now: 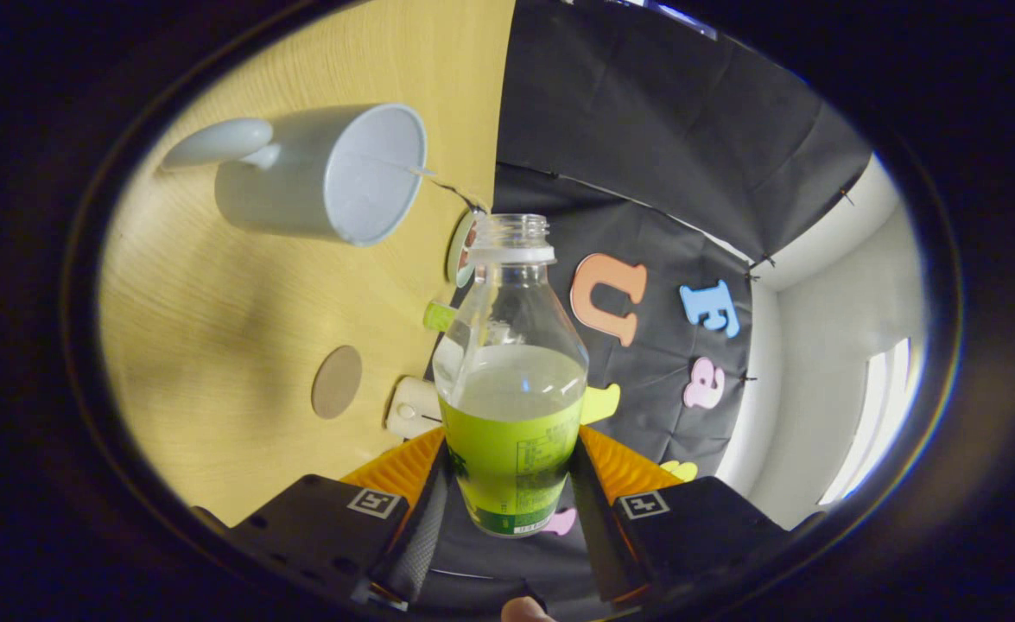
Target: Take the bottle from table, then pour the juice into the cup, finally place the bottle on the coaster
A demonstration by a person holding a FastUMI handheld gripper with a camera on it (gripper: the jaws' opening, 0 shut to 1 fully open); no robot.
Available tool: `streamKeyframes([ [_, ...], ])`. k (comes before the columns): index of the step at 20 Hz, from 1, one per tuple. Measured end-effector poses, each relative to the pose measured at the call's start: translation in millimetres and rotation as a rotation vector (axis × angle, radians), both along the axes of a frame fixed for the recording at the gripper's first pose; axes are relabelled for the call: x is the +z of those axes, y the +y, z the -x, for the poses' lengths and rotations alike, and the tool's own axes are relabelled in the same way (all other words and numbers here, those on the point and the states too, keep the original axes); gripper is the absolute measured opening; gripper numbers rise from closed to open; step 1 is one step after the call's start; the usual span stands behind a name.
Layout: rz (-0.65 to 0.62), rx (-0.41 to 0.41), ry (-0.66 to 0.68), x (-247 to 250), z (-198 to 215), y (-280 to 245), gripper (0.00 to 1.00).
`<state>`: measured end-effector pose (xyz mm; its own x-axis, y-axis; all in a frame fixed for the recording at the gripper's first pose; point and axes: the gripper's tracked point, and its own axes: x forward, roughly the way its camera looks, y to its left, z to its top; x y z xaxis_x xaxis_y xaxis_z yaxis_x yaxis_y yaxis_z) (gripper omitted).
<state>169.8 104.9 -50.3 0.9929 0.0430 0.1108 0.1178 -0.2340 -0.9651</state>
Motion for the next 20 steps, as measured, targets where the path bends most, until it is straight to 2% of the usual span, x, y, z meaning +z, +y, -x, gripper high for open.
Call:
streamKeyframes([
  [20,0.128,0.017,-0.035,17.0,-6.1,-3.2,0.77],
])
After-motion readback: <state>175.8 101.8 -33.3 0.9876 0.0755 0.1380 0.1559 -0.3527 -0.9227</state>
